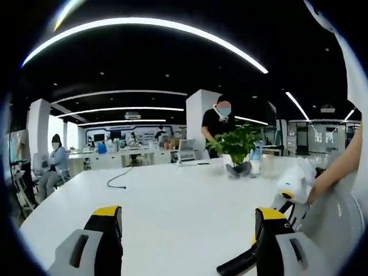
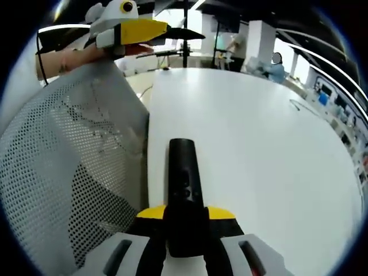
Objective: Press the specified remote control buttons in sequence, fully releasing each button before pressing the next.
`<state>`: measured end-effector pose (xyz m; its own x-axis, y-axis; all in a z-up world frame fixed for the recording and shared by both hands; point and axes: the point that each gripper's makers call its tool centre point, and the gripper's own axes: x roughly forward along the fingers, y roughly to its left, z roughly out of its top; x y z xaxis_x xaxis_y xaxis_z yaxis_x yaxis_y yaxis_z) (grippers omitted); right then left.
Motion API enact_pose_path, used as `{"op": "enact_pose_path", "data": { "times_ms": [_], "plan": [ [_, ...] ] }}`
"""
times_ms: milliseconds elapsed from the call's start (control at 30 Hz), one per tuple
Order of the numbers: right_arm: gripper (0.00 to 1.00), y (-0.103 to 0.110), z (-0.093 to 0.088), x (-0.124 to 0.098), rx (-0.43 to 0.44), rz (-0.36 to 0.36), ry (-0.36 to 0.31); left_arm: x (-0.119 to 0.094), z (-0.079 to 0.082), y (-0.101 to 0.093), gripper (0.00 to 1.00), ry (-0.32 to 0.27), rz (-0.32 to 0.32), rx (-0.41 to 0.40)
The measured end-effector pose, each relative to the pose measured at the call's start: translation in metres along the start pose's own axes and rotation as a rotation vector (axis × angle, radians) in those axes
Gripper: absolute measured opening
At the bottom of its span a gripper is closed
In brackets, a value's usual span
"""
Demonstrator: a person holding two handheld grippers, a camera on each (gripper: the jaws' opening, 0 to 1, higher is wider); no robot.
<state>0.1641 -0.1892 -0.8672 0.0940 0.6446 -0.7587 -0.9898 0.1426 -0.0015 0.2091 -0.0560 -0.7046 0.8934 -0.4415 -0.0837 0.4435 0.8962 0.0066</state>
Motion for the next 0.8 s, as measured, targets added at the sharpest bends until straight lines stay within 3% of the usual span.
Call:
{"op": "enact_pose_path", "data": {
  "times_ms": [233,500,800],
  "plan": [
    [0.21,-0.001,0.001,0.000,0.052,0.019,-0.002,-0.003,0.000,0.008,1.00,-0.019,0.026,-0.029],
    [0.21,-0.006,0.001,0.000,0.020,0.036,0.040,-0.003,0.002,0.007,1.00,-0.031,0.026,-0.012],
    [0.21,-0.027,0.002,0.002,-0.015,0.034,0.075,-0.003,0.000,0.007,1.00,-0.027,0.027,-0.002]
  ]
}}
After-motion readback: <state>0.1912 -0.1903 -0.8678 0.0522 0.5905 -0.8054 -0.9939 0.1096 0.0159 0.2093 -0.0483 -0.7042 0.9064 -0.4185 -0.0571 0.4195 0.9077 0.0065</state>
